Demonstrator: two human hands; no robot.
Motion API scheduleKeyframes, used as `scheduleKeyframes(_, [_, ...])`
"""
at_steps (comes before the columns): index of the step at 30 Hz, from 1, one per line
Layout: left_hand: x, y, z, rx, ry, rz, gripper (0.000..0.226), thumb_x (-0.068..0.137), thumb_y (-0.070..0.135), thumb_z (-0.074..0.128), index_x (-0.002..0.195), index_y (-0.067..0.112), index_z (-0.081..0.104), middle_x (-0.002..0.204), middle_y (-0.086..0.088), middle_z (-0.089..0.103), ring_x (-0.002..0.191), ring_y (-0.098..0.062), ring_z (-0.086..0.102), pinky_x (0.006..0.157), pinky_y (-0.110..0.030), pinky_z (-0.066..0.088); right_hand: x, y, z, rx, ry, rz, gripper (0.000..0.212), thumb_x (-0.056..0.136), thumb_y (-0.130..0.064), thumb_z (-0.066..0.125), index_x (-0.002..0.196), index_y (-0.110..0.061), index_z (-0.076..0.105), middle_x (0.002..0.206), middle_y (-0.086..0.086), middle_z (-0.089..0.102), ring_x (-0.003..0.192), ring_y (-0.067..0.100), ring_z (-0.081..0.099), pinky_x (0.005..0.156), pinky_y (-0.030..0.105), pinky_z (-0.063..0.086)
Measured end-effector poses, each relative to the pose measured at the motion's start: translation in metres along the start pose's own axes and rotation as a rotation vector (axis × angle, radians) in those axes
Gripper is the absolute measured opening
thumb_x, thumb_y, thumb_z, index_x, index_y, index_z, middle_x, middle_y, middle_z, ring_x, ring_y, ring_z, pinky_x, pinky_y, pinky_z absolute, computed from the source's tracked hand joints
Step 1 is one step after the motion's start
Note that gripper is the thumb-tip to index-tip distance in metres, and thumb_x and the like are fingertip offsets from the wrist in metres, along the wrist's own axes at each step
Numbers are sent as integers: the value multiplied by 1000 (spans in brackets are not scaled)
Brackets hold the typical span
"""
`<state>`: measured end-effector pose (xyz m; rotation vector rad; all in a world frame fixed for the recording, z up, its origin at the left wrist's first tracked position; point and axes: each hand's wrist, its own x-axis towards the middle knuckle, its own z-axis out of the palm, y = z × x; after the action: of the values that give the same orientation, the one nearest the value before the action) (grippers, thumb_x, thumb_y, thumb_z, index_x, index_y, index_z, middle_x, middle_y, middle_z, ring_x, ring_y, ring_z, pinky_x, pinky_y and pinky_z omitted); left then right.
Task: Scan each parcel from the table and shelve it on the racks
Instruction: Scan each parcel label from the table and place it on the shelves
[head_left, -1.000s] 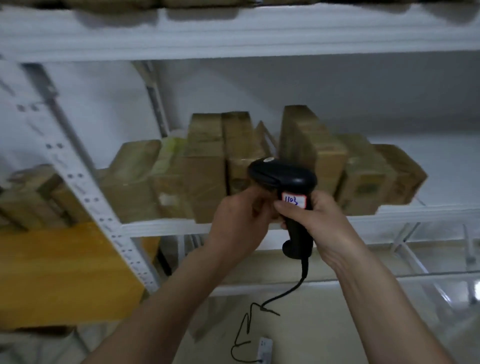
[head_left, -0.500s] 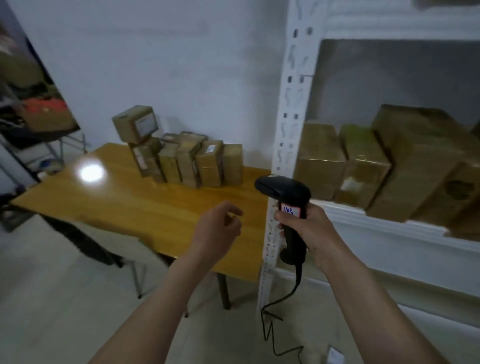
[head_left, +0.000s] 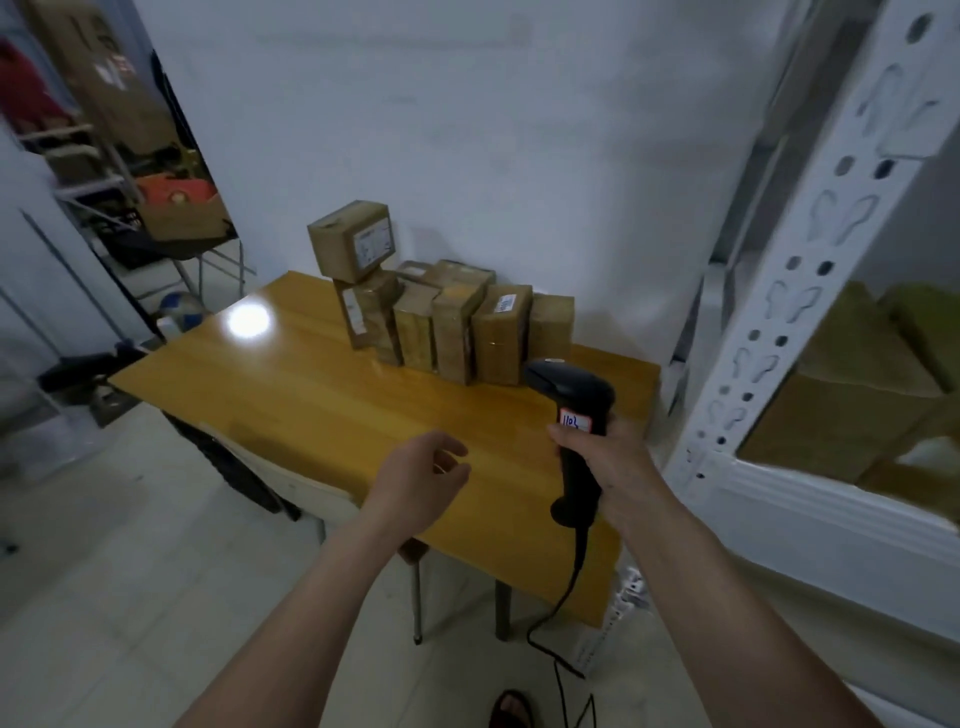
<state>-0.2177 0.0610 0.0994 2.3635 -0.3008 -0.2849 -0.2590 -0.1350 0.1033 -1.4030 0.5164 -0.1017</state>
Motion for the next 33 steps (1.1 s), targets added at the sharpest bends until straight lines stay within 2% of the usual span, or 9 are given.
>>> scheduleKeyframes(5, [67,1,-9,63,-71,-7,22,97,33,58,118,26,58,99,10,58,90,-13,60,75,-31,52,50,-14,15,26,24,60,16,80,-11,76,89,-16,64,75,7,63,74,24,61,76,42,50])
scheduleKeyframes(10, [149,3,-3,140,-123,16,31,96,37,58,124,25,56,114,6,60,93,-13,60,71,-27,50,100,-31,18,65,31,91,12,84,-10,71,92,-11,62,76,8,61,73,23,58,75,39,47])
scheduleKeyframes(13, [192,-2,3,200,-129,0,42,93,39,62,132,25,51,127,4,54,106,-15,56,77,-27,47,127,-38,22,97,35,130,11,87,-11,68,96,-9,62,78,9,61,74,23,58,78,40,48])
scheduleKeyframes(17, [230,-14,8,219,-113,-77,62,88,38,69,141,24,41,142,-4,39,127,-25,45,92,-34,47,153,-40,33,111,42,151,6,90,-11,65,95,-9,62,78,8,63,75,22,60,75,37,50])
scheduleKeyframes(20, [251,-19,8,272,-99,-109,71,84,38,73,143,21,37,144,-9,35,132,-30,36,100,-39,41,164,-44,39,75,33,154,5,89,-12,66,91,-9,63,80,7,65,78,22,62,80,39,51])
scheduleKeyframes(24, [292,-10,4,314,-73,-156,78,80,35,76,141,15,32,142,-15,31,131,-36,32,102,-44,39,176,-48,43,71,59,153,7,88,-11,67,94,-10,63,85,9,67,79,23,64,81,39,53])
scheduleKeyframes(29, [342,-5,0,203,58,-188,84,75,25,80,142,11,31,150,-19,22,137,-40,23,108,-47,34,181,-47,43,59,110,145,15,88,-12,67,103,-11,64,88,8,70,82,22,67,83,38,55])
scheduleKeyframes(33, [376,-13,-3,153,126,-178,87,72,25,82,141,7,32,146,-21,31,135,-41,26,110,-47,30,188,-47,53,48,175,138,21,87,-13,69,107,-14,64,91,7,71,88,23,67,95,44,51])
